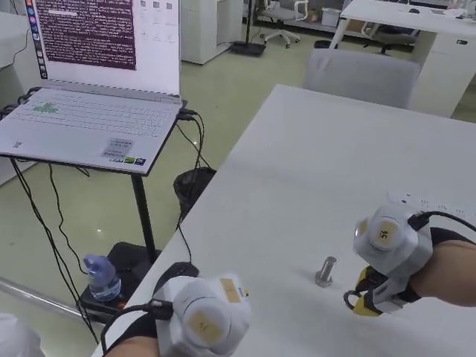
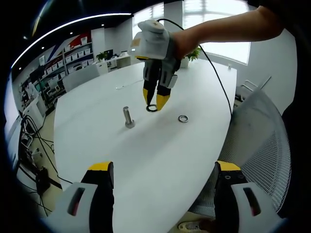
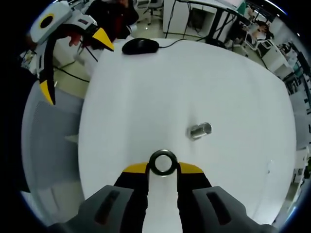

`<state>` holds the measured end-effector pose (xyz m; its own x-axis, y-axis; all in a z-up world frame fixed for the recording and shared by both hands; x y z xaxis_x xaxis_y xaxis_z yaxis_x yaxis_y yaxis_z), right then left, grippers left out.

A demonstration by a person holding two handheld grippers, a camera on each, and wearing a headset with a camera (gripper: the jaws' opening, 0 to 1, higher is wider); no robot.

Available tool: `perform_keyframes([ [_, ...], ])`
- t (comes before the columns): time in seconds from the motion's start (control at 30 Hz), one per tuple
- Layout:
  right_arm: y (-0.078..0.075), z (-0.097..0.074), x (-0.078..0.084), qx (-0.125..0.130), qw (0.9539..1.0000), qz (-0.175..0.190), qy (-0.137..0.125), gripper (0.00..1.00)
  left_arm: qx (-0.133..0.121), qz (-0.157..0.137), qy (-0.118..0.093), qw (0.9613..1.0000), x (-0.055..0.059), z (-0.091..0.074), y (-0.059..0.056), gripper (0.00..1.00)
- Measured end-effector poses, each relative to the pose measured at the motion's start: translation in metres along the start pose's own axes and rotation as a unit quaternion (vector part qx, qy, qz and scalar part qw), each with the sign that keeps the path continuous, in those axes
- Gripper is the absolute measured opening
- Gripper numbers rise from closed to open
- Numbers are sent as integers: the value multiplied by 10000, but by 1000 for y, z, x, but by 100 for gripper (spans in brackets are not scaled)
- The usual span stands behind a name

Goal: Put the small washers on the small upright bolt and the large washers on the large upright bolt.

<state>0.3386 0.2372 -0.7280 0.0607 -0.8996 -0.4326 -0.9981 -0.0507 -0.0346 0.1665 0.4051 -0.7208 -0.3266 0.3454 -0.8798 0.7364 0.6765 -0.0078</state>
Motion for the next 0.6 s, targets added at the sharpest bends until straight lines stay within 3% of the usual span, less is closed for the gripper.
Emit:
perform_keyframes([
  [0.6, -20, -9, -15, 121, 9999, 6, -48, 22, -7, 7, 8, 10000, 0, -1, 0, 85],
])
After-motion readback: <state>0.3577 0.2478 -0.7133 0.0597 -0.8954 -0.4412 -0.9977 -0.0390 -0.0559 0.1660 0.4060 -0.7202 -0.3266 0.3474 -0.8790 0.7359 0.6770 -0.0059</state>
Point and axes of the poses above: the centre of the closed fingertips' face, and the gripper's own axes: z roughly forward along the fingers, y roughly to its left, x roughly out of its underside, the point moved 8 cm from there along -z, roughly backward along the fingers, and after that the axes turned 11 degrees about -y, right-handed, at the moved point
